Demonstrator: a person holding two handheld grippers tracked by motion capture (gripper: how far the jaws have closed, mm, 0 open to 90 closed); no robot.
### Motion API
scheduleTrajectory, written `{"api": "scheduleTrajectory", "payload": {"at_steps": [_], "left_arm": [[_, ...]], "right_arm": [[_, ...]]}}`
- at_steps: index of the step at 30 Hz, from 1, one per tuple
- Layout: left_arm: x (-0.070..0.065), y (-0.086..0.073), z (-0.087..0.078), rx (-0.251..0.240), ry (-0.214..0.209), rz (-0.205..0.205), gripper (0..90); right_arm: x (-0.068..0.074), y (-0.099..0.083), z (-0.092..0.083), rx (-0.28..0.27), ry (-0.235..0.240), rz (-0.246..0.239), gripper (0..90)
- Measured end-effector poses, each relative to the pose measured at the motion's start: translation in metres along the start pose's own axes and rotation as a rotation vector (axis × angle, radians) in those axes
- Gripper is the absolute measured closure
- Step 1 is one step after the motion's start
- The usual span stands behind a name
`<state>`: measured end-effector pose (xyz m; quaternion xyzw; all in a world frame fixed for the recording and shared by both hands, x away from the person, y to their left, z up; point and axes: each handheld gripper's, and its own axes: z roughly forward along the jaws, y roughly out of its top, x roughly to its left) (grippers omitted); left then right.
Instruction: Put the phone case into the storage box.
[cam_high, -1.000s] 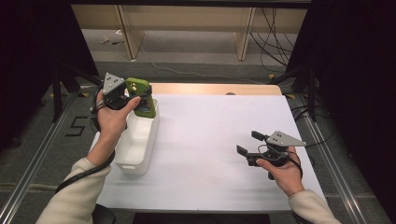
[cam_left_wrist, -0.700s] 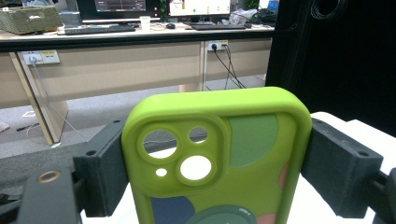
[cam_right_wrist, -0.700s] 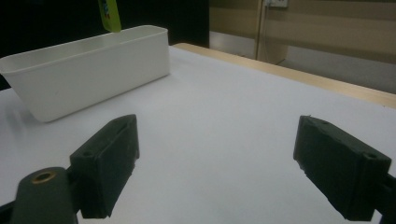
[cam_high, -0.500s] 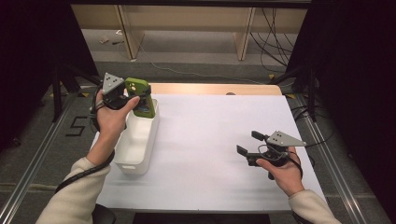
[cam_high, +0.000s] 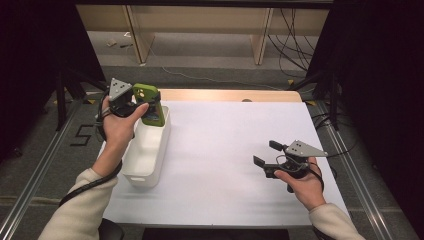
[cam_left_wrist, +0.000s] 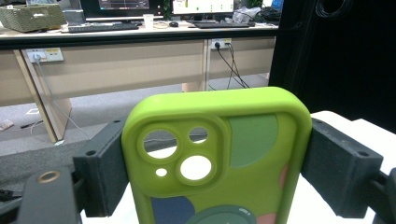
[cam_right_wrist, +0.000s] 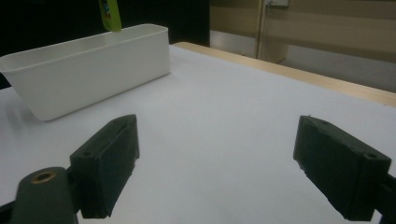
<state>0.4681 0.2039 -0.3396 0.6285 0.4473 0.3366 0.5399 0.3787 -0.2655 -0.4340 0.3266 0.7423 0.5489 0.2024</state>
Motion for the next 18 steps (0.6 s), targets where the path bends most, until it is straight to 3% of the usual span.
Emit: {"api": "scheduleTrajectory", "payload": {"at_steps": [18], "left_arm": [[0.0034, -0.0021, 0.002, 0.011, 0.008, 0.01, 16.1]], "right_arm": [[-0.0001, -0.0001, 0.0, 0.0, 0.0, 0.002, 15.6]]}}
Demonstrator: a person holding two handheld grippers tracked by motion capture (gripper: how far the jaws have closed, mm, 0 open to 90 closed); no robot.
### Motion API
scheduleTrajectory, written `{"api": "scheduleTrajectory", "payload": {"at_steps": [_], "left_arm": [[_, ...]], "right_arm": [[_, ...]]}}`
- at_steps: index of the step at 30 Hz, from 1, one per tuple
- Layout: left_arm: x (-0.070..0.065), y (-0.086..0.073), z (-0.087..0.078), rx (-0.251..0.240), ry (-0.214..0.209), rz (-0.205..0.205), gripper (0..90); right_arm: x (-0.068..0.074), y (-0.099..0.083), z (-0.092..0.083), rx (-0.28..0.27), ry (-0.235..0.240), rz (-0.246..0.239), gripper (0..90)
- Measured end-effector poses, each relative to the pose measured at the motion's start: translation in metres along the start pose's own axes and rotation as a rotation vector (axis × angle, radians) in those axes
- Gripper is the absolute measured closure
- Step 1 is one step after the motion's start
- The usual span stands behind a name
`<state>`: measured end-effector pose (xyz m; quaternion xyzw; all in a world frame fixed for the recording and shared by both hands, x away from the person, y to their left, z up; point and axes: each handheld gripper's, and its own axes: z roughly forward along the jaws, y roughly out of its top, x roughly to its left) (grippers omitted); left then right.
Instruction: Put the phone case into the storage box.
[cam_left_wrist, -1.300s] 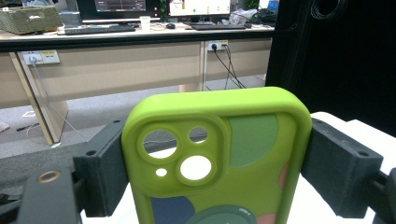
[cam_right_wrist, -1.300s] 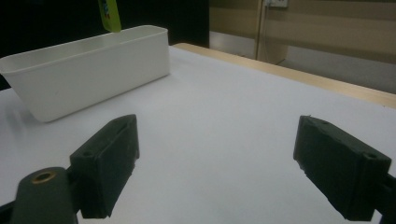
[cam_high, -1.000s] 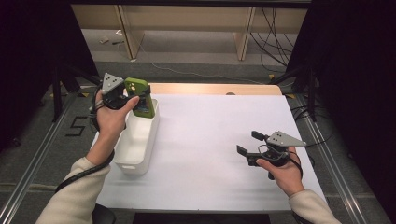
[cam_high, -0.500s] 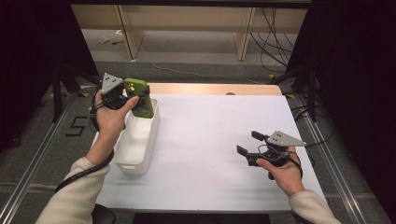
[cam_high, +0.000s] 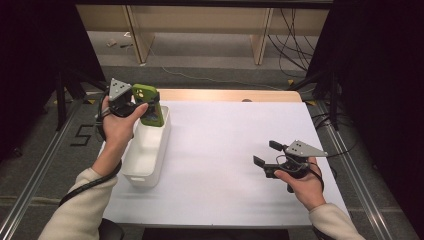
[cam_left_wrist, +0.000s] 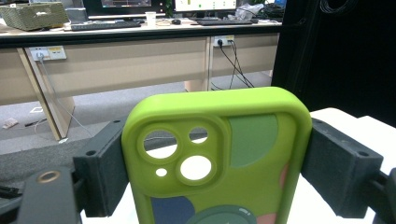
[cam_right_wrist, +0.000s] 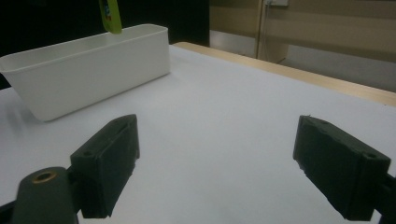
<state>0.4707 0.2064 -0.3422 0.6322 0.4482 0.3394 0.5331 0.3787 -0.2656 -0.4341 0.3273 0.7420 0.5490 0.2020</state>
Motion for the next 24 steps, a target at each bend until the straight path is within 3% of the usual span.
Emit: {"api": "scheduleTrajectory", "payload": {"at_steps": [24], "left_arm": [[0.0046, 0.0015, 0.0073, 0.003, 0.016, -0.007, 16.1]], "right_arm": [[-0.0001, -0.0002, 0.0001, -0.002, -0.002, 0.004, 15.6]]}}
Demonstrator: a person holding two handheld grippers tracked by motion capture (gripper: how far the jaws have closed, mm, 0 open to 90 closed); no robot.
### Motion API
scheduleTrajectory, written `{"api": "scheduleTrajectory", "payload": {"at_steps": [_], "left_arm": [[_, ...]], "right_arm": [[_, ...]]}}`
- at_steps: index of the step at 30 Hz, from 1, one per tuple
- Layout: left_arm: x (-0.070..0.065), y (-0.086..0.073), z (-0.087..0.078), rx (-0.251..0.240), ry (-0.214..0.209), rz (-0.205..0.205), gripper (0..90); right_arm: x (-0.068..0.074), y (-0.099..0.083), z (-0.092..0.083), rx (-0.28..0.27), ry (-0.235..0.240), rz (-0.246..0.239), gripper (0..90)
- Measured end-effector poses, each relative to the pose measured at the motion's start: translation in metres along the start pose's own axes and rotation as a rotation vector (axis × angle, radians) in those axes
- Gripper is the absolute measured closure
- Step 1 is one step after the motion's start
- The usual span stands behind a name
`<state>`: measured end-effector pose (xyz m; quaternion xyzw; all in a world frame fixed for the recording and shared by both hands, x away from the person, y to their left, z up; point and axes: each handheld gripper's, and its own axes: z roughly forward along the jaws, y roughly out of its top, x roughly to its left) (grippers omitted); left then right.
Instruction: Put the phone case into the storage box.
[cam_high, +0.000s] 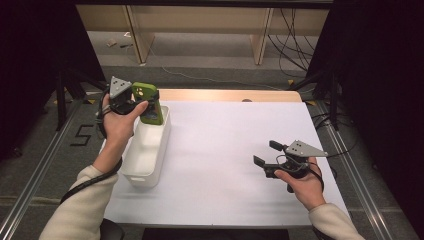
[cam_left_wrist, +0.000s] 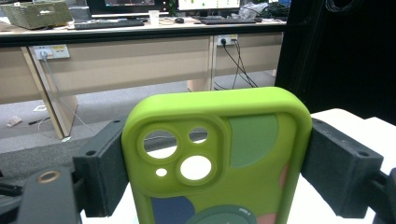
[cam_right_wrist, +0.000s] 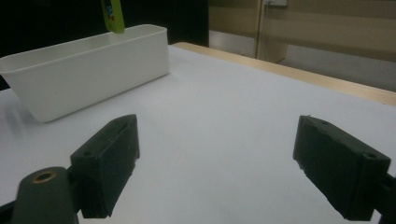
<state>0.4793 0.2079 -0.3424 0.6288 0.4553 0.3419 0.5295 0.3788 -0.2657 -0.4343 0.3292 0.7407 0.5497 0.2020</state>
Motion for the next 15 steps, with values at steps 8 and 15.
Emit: {"api": "scheduleTrajectory", "payload": {"at_steps": [8, 15], "left_arm": [[0.0012, 0.0, 0.0042, 0.006, 0.005, -0.001, 16.1], [0.004, 0.0009, 0.0065, 0.006, 0.015, -0.004, 16.1]], "right_arm": [[0.0001, -0.0003, 0.0005, -0.001, 0.002, 0.0, 15.6], [0.0, -0.0004, 0.0005, 0.0, 0.003, 0.002, 15.6]]}}
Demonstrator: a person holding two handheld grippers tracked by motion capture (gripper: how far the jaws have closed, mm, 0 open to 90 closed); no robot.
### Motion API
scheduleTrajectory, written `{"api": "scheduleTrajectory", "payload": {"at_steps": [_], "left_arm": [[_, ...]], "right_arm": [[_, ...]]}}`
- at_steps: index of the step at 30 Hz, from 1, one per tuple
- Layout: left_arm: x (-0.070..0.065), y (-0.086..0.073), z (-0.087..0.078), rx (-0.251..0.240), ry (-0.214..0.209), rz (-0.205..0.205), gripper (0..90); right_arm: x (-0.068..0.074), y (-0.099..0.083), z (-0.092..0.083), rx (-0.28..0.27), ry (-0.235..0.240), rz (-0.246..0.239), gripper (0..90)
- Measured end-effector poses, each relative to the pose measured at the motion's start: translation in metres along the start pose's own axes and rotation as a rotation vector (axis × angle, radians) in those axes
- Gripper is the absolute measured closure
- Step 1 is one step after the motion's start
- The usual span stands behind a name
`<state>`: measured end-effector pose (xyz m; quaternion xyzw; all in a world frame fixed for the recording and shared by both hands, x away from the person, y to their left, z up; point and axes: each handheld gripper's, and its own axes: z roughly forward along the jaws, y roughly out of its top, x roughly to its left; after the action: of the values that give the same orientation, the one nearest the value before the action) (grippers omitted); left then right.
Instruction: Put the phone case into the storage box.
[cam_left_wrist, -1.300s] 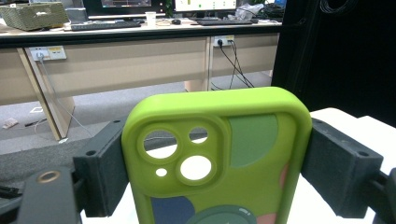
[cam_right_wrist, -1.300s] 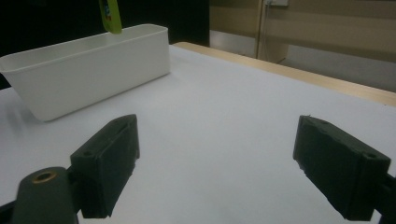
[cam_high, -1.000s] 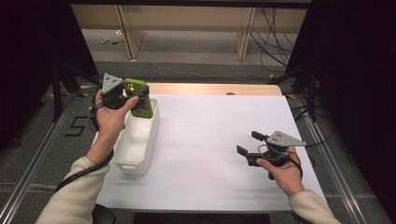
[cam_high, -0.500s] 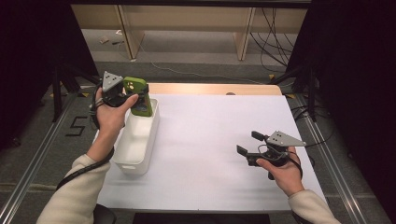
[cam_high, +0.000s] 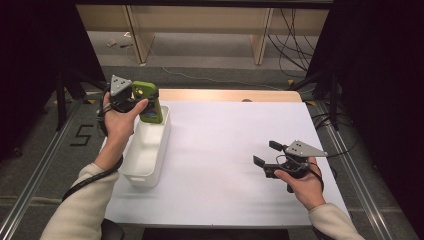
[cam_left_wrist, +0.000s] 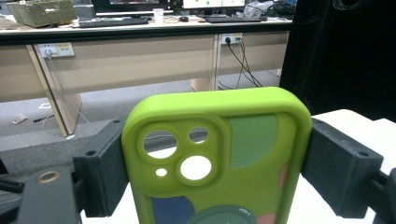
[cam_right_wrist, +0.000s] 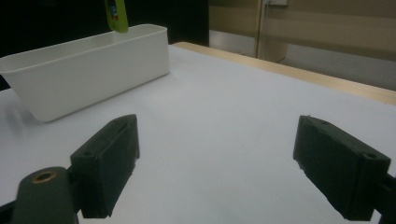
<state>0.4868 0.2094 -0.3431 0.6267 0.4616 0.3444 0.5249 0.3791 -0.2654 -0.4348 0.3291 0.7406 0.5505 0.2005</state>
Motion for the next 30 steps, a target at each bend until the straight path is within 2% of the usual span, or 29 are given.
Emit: {"api": "scheduleTrajectory", "payload": {"at_steps": [30], "left_arm": [[0.005, 0.001, 0.012, 0.003, 0.016, 0.003, 16.0]], "right_arm": [[0.0, 0.0, 0.0, -0.001, -0.001, -0.001, 15.6]]}}
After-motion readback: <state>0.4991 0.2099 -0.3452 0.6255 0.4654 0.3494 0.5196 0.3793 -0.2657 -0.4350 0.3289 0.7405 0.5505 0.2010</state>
